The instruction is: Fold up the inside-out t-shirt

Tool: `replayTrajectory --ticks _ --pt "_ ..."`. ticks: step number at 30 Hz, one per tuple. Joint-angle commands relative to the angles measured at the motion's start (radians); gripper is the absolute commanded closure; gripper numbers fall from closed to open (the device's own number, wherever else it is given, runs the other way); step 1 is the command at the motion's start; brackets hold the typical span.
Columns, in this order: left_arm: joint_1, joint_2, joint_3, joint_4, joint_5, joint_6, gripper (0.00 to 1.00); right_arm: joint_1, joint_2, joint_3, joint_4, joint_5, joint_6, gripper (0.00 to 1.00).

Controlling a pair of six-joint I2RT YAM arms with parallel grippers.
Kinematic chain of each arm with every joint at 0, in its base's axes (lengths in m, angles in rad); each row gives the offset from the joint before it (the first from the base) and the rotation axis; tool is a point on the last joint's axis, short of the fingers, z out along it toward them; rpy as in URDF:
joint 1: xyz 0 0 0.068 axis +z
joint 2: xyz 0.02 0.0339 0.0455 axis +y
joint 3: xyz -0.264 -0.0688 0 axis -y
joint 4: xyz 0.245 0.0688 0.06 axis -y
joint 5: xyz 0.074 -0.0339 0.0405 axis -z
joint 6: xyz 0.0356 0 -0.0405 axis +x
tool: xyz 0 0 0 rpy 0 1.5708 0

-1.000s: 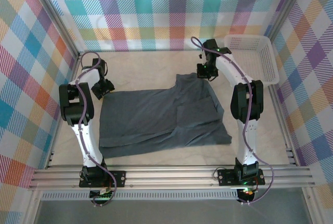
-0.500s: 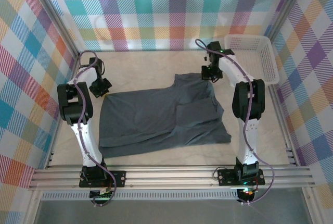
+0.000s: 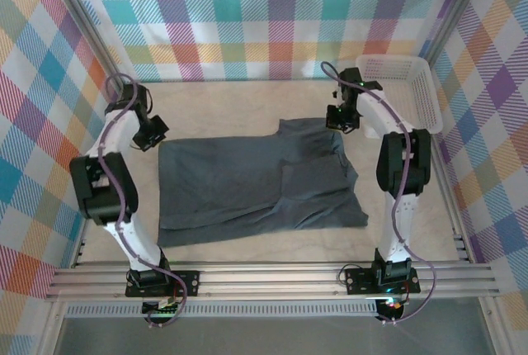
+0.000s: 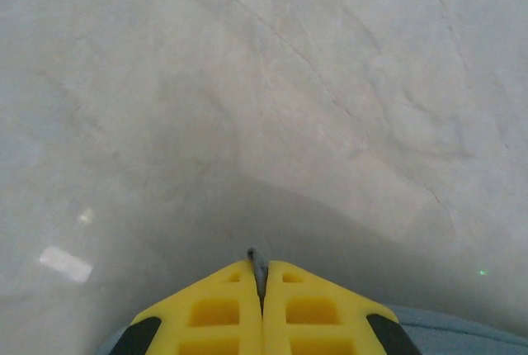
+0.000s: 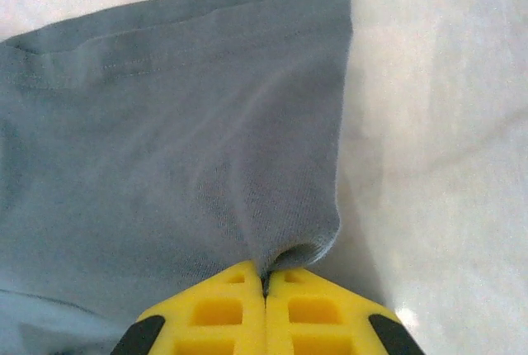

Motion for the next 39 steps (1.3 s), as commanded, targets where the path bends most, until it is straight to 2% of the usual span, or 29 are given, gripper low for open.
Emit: replayTrajectory --ticks 1,4,8,13,18,22,24,26,29,31,33,35,39 --pt "0.022 -0.112 -0.141 0.0 -0.018 -0.024 1.0 -0.007 -0.114 -0.154 0.101 -0.04 0.094 1.0" --pt "0.024 -0.136 -0.236 0.02 -0.042 -0.02 1.0 -0.007 -0.122 -0.221 0.095 -0.015 0.108 1.0" --pt "0.024 -0.113 -0.238 -0.002 -0.017 0.006 1.0 -0.008 -0.157 -0.225 0.062 0.011 0.093 1.0" --pt "0.026 -0.215 -0.255 0.007 -0.028 0.005 1.0 -0.01 -0.264 -0.243 0.062 0.019 0.11 1.0" --pt "0.025 -0.293 -0.361 0.005 -0.026 -0.041 1.0 -0.009 -0.331 -0.417 0.121 0.02 0.155 1.0" --pt "0.023 -0.347 -0.531 0.061 -0.055 -0.088 0.98 -0.01 -0.313 -0.573 0.151 -0.018 0.184 0.96" --pt "0.024 -0.353 -0.592 0.106 -0.044 -0.09 0.85 -0.01 -0.312 -0.619 0.161 -0.047 0.191 0.89" --pt "0.022 -0.36 -0.609 0.131 -0.041 -0.087 0.65 -0.009 -0.324 -0.62 0.141 -0.064 0.19 0.73" --pt "0.021 -0.421 -0.599 0.164 -0.041 -0.081 0.47 -0.01 -0.362 -0.559 0.101 -0.066 0.181 0.62" --pt "0.021 -0.466 -0.565 0.157 -0.051 -0.064 0.39 -0.002 -0.376 -0.497 0.079 -0.058 0.172 0.58" --pt "0.019 -0.5 -0.53 0.137 -0.046 -0.041 0.36 0.015 -0.374 -0.438 0.079 -0.042 0.16 0.47" --pt "0.012 -0.527 -0.503 0.125 -0.006 -0.02 0.34 0.041 -0.352 -0.4 0.126 -0.015 0.14 0.27" --pt "-0.024 -0.575 -0.497 0.128 0.112 0.002 0.31 0.057 -0.214 -0.273 0.123 0.108 0.113 0.13"
